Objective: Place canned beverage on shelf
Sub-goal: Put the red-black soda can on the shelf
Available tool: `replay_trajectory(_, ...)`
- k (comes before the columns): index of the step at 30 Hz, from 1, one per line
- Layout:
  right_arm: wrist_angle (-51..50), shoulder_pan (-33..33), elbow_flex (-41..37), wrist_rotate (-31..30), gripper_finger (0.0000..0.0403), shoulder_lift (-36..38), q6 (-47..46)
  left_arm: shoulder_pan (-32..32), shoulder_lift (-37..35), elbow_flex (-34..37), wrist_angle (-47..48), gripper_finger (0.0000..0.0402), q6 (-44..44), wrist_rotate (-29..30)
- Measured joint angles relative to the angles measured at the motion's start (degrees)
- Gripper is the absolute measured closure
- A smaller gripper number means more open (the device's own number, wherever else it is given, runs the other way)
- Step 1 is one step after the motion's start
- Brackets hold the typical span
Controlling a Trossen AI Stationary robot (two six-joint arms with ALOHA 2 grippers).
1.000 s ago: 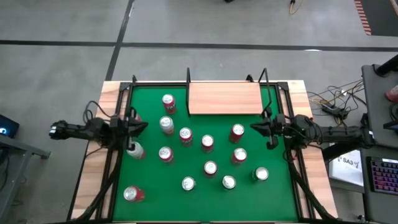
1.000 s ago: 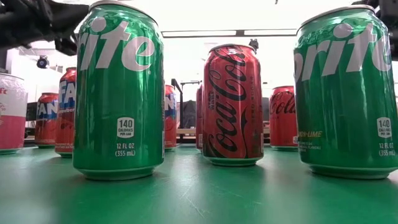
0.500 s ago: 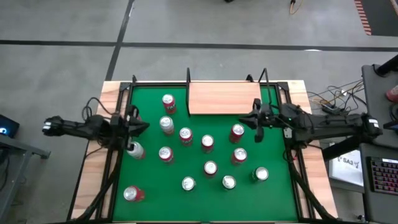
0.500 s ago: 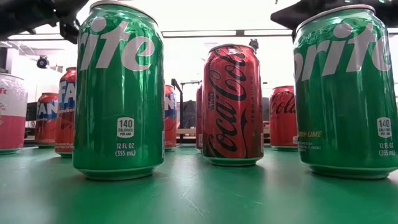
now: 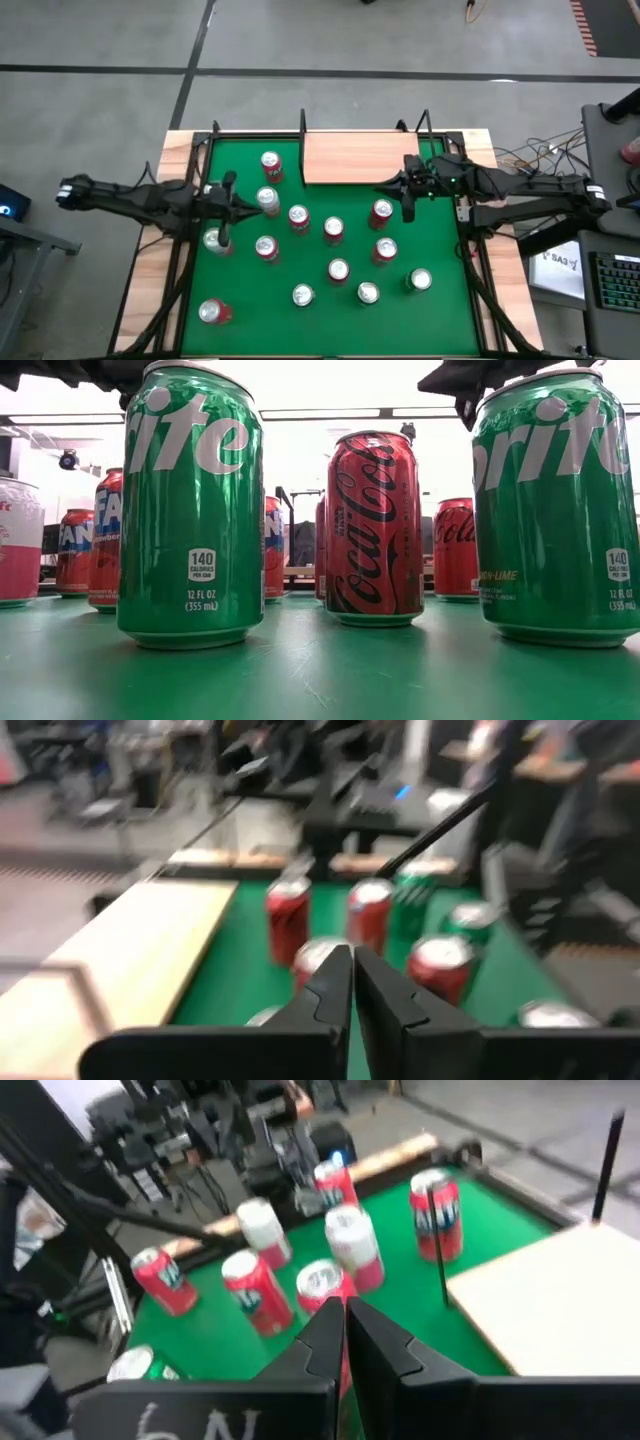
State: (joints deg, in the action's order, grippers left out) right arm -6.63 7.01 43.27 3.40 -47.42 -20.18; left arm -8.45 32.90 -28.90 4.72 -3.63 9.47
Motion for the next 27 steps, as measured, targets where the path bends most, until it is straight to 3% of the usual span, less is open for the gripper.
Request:
replay_trajectory(8,-0.9,0.0,0.2,7.0,0.0394,-2.3,-2.5,0.0,4.2,-8.3,14.8,0.0402,1.8,8.3)
replay_trajectory(21,-0.7,0.0,0.2,7.1,0.0394,-6.6,-2.4,0.0,3.0,-6.7,14.7,0.0402,-0.6,8.5)
replay_trajectory(27,7.8,0.0,0.2,7.3,0.0394,-10.0,-5.9,0.0,4.0,-6.7,14.6,0.0402,-1.3,8.5)
